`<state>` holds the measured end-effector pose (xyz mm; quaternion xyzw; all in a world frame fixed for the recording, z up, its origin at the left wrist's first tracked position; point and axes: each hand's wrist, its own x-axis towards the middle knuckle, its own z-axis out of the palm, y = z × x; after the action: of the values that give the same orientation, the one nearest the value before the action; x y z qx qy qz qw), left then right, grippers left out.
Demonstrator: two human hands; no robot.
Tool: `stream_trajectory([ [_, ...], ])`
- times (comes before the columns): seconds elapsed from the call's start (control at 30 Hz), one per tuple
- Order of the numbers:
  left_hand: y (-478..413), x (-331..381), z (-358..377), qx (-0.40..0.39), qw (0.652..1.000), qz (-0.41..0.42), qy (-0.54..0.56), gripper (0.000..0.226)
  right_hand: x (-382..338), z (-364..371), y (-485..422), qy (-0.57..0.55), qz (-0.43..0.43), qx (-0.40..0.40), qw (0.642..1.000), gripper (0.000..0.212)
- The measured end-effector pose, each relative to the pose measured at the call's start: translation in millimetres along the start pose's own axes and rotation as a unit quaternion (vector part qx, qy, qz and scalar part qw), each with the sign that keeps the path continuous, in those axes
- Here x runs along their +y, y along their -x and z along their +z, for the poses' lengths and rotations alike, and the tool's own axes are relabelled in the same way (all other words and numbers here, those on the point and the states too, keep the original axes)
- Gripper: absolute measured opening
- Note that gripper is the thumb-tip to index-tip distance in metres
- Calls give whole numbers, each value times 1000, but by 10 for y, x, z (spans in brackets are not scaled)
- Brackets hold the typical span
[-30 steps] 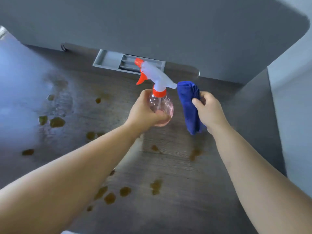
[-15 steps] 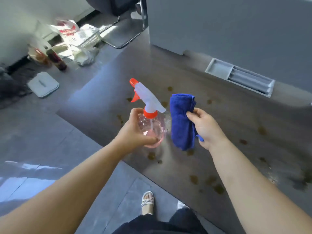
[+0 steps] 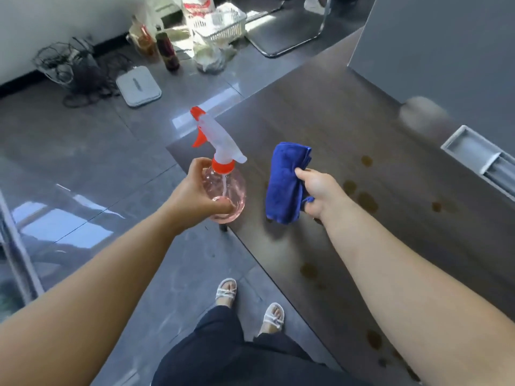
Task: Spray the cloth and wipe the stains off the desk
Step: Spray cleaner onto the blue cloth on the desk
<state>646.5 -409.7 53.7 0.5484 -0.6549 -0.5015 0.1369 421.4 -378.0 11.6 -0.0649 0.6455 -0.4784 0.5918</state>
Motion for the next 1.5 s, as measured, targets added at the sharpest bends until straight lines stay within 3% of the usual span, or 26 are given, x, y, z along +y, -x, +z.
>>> stream_trajectory([
  [0.2,-260,-207,-584,-54,998,-5,-25,85,13,769,-480,-85,67,-6,994,21],
  [0.3,-432,-294,-850,-87,995,-1,-44,77,-77,1186,-737,-106,85,11,991,20],
  [0.47,-754,-436,-1174,-131,989,4,-73,76,-141,1565,-1093,-97,30,101,990,14],
  [0.57,-892,-478,-1247,-158,985,9,-73,75,-76,1511,-1181,65,-34,164,984,48],
  [0.67,-982,-495,-1268,-174,982,8,-71,78,4,1351,-1224,294,-110,214,925,47],
  [0.87,-1066,-515,-1191,-209,975,12,-74,82,39,1298,-1128,371,-123,248,887,46],
  [0.97,-1085,-474,-1122,-222,972,16,-77,80,-27,1350,-972,433,-206,275,834,47],
  [1.0,-1086,-457,-1095,-225,971,18,-75,81,-53,1360,-911,430,-253,258,827,45],
  [1.03,-1089,-443,-1062,-230,970,19,-72,82,-73,1352,-850,393,-284,214,848,41],
  [1.1,-1096,-412,-997,-240,968,24,-71,84,-156,1351,-621,241,-252,41,936,42],
  [1.13,-1105,-390,-956,-247,966,27,-69,86,-189,1312,-508,172,-219,-61,958,49],
  [1.2,-1115,-343,-868,-260,963,30,-61,86,-249,1238,-300,133,-180,-218,950,67],
  [1.23,-1123,-319,-811,-268,962,31,-53,85,-277,1214,-215,149,-176,-258,938,78],
  [1.3,-1123,-275,-700,-284,957,38,-39,82,-319,1237,-111,210,-201,-270,918,93],
  [1.33,-1121,-257,-641,-292,955,48,-36,82,-328,1270,-80,236,-228,-242,913,89],
  [1.4,-1117,-240,-525,-301,951,64,-16,86,-343,1350,-39,236,-275,-163,918,61],
  [1.5,-1068,-240,-375,-288,956,51,21,89,-325,1341,-8,169,-263,-83,946,31],
])
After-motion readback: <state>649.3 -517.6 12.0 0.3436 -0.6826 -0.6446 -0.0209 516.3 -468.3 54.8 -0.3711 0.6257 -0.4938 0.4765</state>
